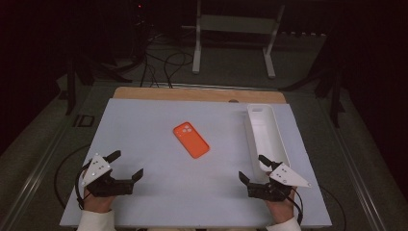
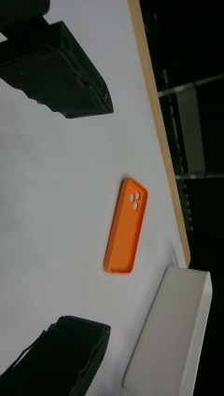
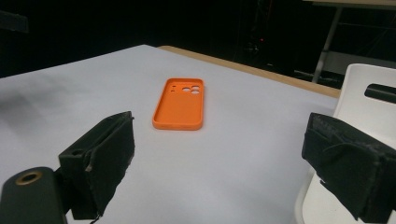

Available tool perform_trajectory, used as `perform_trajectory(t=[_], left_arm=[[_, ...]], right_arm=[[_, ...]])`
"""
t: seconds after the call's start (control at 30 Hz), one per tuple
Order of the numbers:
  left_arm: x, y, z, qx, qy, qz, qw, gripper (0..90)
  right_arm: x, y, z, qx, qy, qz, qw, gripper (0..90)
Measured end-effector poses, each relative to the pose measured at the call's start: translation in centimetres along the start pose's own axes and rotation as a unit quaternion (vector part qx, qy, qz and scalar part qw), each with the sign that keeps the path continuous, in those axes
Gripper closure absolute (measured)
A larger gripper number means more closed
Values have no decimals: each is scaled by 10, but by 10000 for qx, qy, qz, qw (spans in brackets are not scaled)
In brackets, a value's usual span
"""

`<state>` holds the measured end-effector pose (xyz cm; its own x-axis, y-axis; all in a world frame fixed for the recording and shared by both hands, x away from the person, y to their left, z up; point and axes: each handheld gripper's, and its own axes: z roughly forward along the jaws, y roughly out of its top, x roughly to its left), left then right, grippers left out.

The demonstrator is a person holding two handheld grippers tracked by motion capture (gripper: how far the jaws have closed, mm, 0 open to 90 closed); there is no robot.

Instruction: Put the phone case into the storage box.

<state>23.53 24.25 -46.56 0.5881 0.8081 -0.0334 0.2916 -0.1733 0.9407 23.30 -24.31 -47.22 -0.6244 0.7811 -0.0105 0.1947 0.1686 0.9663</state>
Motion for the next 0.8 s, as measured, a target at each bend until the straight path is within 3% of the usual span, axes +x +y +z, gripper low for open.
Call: perform_trajectory(t=[0.8], left_arm=[[-2, 0, 5, 69, 35, -33, 10000, 0]], right_arm=[[-1, -2, 0, 1, -101, 4, 9999, 92]])
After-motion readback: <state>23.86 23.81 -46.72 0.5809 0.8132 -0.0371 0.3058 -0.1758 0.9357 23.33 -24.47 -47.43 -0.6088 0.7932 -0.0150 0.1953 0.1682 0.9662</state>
